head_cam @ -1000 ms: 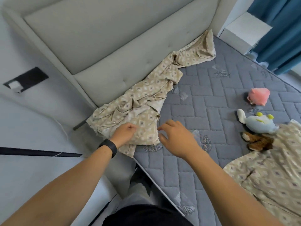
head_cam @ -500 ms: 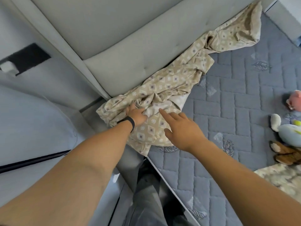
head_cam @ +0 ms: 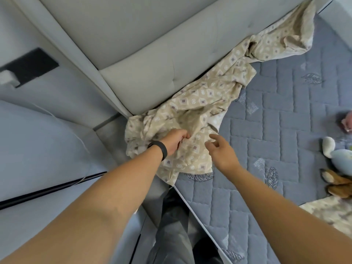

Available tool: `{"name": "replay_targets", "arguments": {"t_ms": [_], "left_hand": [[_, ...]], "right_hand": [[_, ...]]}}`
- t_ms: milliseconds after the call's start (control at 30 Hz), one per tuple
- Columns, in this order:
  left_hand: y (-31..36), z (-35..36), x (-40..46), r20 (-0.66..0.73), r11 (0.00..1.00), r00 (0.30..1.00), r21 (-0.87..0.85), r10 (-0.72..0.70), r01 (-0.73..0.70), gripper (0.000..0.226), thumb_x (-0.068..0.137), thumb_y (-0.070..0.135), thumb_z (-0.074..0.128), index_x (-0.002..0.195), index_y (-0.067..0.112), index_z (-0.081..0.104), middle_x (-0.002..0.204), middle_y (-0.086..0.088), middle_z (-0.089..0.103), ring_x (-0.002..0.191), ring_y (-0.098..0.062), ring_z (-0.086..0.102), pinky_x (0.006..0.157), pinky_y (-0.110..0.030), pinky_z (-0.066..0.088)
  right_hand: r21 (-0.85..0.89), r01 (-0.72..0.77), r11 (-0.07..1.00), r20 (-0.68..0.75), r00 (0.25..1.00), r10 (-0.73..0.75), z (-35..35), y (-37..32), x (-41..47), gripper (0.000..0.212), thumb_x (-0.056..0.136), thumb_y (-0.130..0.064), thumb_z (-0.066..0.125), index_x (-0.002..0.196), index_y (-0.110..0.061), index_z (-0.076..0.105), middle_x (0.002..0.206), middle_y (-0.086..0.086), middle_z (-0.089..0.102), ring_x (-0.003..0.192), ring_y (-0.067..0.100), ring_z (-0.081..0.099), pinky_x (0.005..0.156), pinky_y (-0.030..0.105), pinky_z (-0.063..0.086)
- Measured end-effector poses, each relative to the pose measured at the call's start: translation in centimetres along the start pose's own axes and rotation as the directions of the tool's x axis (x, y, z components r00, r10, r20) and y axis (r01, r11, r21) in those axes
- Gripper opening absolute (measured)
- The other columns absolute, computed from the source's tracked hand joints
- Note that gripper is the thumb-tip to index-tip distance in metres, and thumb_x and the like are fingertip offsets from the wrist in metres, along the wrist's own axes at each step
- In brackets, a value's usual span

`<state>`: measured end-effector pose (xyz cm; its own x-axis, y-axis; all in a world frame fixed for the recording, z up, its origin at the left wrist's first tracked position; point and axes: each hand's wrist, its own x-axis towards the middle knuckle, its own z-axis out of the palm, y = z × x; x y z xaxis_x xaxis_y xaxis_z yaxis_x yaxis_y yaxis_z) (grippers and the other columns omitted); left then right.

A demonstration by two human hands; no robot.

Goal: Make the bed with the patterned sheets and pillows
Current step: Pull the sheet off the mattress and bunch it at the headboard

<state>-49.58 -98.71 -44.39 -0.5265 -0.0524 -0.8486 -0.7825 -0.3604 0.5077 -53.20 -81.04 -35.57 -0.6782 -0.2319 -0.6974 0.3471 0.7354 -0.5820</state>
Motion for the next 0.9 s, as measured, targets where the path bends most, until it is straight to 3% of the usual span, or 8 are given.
{"name": "replay_targets", "arguments": {"t_ms": [133,267,400,533,633,733,833,900], "left_hand": [[-0.9,2.4,-5.5,0.364,0.976,0.93,-0.183,-0.042,0.116,0.03,0.102,0.034,0.048,0.106,0.015,0.07,0.097,-0.005,0.073,0.09,-0.02,0.068,0.089,-0.038,0.051],[-2.6,3.9,-8.4,0.22,0.982,0.972,-0.182,0.086,-0.045,0.027,0.102,0.023,0.055,0.129,0.018,0.058,0.112,-0.009,0.068,0.094,-0.021,0.068,0.082,-0.034,0.055],[-3.0,3.1,-8.1,-0.211,0.885,0.895,0.352,0.392,-0.305,0.065,0.086,0.024,0.074,0.139,0.032,0.037,0.137,-0.004,0.045,0.122,-0.025,0.052,0.101,-0.035,0.047],[-1.7,3.0,-7.1,-0.243,0.58,0.9,0.814,0.362,-0.014,0.123,0.074,0.056,0.079,0.158,0.036,-0.008,0.165,-0.007,-0.006,0.152,-0.033,-0.001,0.122,-0.049,0.008],[-0.2,4.8,-6.1,-0.197,0.665,0.934,0.744,0.299,-0.056,0.083,0.083,0.033,0.075,0.153,0.024,0.03,0.152,-0.014,0.04,0.142,-0.034,0.038,0.112,-0.039,0.034],[0.5,8.7,-7.0,-0.097,0.843,0.969,0.518,0.226,-0.145,0.022,0.1,0.008,0.05,0.118,0.011,0.062,0.116,-0.016,0.069,0.096,-0.03,0.07,0.081,-0.038,0.06],[0.6,14.6,-10.6,-0.001,0.941,0.985,0.297,0.171,-0.163,0.021,0.106,0.013,0.042,0.116,0.012,0.06,0.1,-0.011,0.07,0.066,-0.021,0.072,0.048,-0.027,0.055],[0.1,18.5,-12.6,0.061,0.89,0.972,0.392,0.228,-0.233,0.016,0.104,0.011,0.045,0.104,0.012,0.061,0.095,-0.013,0.068,0.061,-0.017,0.069,0.044,-0.021,0.047]], "right_hand": [[0.469,-0.411,0.782,0.235,0.911,0.339,-0.2,-0.7,0.3,0.088,0.084,-0.061,0.072,0.155,-0.029,0.031,0.138,-0.002,0.049,0.114,0.03,0.063,0.095,0.049,0.056],[0.551,-0.42,0.721,0.291,0.907,0.305,0.1,-0.8,-1.7,0.016,0.099,-0.008,0.058,0.111,0.0,0.064,0.095,0.015,0.069,0.083,0.03,0.068,0.078,0.047,0.06],[0.546,-0.281,0.789,0.075,0.955,0.288,-0.8,2.5,-0.5,0.044,0.083,-0.009,0.045,0.123,-0.008,0.063,0.102,0.017,0.069,0.086,0.03,0.061,0.072,0.044,0.047],[0.616,-0.216,0.757,0.011,0.964,0.266,-4.3,0.7,-5.2,0.033,0.082,-0.013,0.044,0.106,-0.003,0.065,0.097,0.013,0.069,0.09,0.025,0.063,0.081,0.038,0.05],[0.643,-0.099,0.76,-0.103,0.971,0.214,-7.4,1.8,-7.4,0.026,0.08,-0.007,0.041,0.094,-0.001,0.062,0.087,0.009,0.059,0.08,0.022,0.053,0.071,0.034,0.04],[0.562,0.005,0.827,-0.288,0.939,0.19,-10.4,4.5,-9.2,0.021,0.089,-0.003,0.039,0.079,-0.012,0.054,0.075,0.004,0.056,0.071,0.023,0.051,0.06,0.031,0.04],[0.278,0.031,0.96,-0.425,0.9,0.094,-13.1,8.9,-10.5,0.02,0.098,-0.016,0.042,0.111,-0.015,0.057,0.102,0.005,0.065,0.095,0.029,0.062,0.084,0.046,0.053],[0.196,0.087,0.977,-0.447,0.894,0.01,-14.2,11.5,-11.2,0.039,0.102,-0.021,0.044,0.141,-0.021,0.046,0.12,0.0,0.061,0.107,0.023,0.059,0.095,0.044,0.05]]}}
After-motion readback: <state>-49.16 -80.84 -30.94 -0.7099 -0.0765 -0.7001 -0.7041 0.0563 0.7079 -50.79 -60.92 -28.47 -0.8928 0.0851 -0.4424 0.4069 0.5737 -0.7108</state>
